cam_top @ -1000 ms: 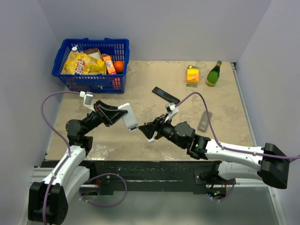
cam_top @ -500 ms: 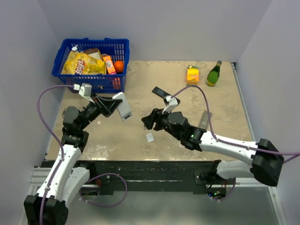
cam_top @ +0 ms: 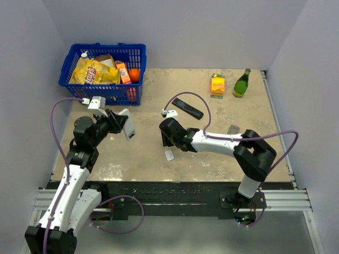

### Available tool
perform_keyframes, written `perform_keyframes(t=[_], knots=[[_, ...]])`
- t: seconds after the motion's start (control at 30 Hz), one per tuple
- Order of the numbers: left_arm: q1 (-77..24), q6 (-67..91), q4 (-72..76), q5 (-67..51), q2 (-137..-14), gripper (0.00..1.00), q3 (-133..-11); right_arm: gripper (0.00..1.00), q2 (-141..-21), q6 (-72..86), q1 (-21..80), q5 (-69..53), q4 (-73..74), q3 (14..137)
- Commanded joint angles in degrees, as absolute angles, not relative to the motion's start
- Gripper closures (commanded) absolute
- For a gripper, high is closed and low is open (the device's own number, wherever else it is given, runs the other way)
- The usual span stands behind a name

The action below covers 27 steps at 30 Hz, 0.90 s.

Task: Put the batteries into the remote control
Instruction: Pick up the battery from the center of the board.

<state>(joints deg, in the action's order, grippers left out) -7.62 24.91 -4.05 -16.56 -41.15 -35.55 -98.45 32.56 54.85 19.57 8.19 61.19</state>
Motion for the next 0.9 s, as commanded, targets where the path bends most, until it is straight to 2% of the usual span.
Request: perform_keyframes(t=[0.0,0.27,0.87], knots=[[-8.52,22.68,-3.69,-15.21,-39.99,1.0,-36.91,0.63,-102.3,31.55,55.02,21.97,11.69,66.18],[-9.23,22.68,-3.6,-15.38,-40.08,1.0,-36.74,0.66,-106.78,31.29,55.02,21.18,10.64,68.11],[-9.4,23.03,-2.99,-16.52,-40.25,1.0,-36.3,0.67,-109.86,30.76,55.72,18.72,9.84,69.69]])
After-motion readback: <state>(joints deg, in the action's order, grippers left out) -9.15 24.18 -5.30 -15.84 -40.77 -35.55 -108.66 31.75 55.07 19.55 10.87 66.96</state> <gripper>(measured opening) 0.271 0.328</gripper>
